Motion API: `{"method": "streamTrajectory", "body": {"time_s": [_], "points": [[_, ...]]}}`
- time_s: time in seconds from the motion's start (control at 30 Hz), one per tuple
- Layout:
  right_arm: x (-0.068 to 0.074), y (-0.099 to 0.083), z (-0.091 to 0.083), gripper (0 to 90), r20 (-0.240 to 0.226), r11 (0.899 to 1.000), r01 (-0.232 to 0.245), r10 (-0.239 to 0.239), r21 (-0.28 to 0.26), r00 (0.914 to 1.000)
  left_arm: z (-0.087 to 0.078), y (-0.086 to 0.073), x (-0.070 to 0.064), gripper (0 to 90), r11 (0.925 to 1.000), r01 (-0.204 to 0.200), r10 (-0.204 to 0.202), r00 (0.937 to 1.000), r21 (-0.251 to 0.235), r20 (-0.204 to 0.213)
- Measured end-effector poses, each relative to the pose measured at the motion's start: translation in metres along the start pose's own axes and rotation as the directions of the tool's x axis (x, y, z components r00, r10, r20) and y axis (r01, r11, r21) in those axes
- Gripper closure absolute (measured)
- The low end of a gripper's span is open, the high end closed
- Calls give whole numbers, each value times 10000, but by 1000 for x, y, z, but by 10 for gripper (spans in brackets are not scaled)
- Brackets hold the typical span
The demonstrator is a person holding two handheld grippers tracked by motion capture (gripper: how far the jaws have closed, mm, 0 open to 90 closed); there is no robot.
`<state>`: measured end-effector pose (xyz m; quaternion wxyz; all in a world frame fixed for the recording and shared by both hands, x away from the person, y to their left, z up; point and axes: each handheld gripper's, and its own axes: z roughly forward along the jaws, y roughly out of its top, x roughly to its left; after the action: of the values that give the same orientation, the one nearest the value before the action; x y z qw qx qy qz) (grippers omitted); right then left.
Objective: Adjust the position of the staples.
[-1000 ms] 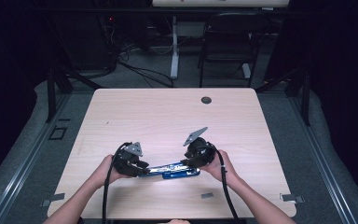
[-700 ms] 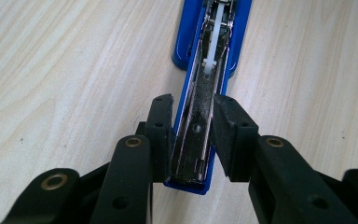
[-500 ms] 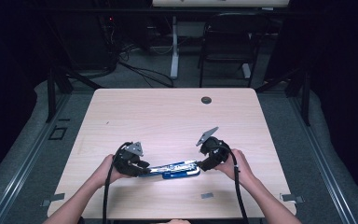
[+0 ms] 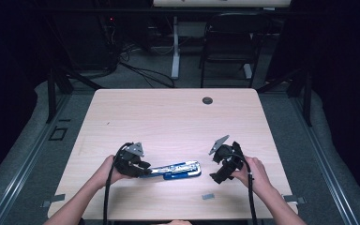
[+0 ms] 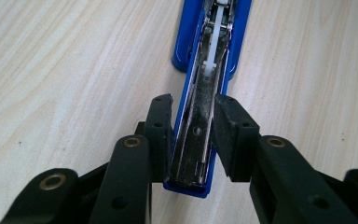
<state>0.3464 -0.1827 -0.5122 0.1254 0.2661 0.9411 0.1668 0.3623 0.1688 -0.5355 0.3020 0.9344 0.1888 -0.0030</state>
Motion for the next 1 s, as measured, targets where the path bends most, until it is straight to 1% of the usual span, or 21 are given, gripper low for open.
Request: {"method": "streamTrajectory", "body": {"time_s": [0.03,0.07,0.13,0.2,0.3,0.37,0.5,0.53,0.57,0.6,0.63,0.67,0.7,0.73,0.77,0.8,0.87,0.9,0.93,0.97,1.0], "points": [[1,-2,-1,0,-12,9999,-57,57,-102,10000,0,0,0,680,10000,0,0,10000,0,0],[1,-3,-2,0,40,9999,-53,53,-157,10000,1,0,1,680,10000,6,-4,9998,-71,194],[2,-3,-4,0,135,9999,62,-61,-132,9999,1,0,1,680,10000,6,-4,9998,-91,223],[2,-4,-5,0,7,9998,34,-34,-178,10000,1,-1,2,680,10000,14,-12,9997,-97,232],[7,-6,-7,0,-409,9987,87,-108,-500,9991,0,0,2,679,10000,-26,27,9996,-29,266],[9,-6,-8,0,-471,9985,64,-89,-538,9988,1,0,2,679,10000,-10,11,9996,-31,276],[16,-7,-10,0,-836,9971,501,-549,-577,9950,1,1,2,679,10000,-2,3,9998,-46,214],[20,-7,-9,0,-1096,9960,663,-726,-599,9913,2,1,2,679,10000,-8,9,9998,-52,216],[20,-7,-9,0,-1096,9960,663,-726,-599,9913,2,1,2,679,10000,-8,9,9998,-52,216],[22,-7,-8,0,-1281,9957,710,-782,-595,9887,2,1,2,679,10000,17,-16,9997,-71,232],[26,-6,-6,0,-1421,9938,1001,-1060,-480,9842,2,2,1,679,9999,37,-35,9997,-96,224],[26,-6,-6,0,-1421,9938,1001,-1060,-480,9842,2,2,1,679,9999,37,-35,9997,-96,224],[29,-6,-3,1,-1607,9927,1079,-1153,-540,9802,2,2,1,679,10000,1,0,9998,-38,207],[32,-5,-3,23,-1637,9891,1420,-1464,-380,9756,2,2,1,679,10000,-2,3,9998,-34,200],[34,-5,-1,57,-1796,9894,1352,-1428,-536,9733,2,2,1,679,10000,-2,3,9998,-54,196],[38,-4,0,142,-2085,9846,1661,-1740,-550,9624,2,2,1,679,10000,-33,34,9998,-54,195],[42,-3,3,185,-2345,9836,1713,-1798,-564,9553,2,2,1,679,10000,-40,41,9998,-23,210],[42,-3,3,185,-2345,9836,1713,-1798,-564,9553,2,2,1,679,10000,-40,41,9998,-23,210],[46,-2,6,242,-2641,9804,1904,-1972,-514,9441,2,2,1,679,10000,-20,20,9998,-38,219],[47,-2,6,298,-2677,9788,1988,-2048,-499,9415,2,2,1,679,10000,-16,17,9998,-37,217],[47,-2,6,298,-2677,9788,1988,-2048,-499,9415,2,2,1,679,10000,-16,17,9998,-37,217]]}}
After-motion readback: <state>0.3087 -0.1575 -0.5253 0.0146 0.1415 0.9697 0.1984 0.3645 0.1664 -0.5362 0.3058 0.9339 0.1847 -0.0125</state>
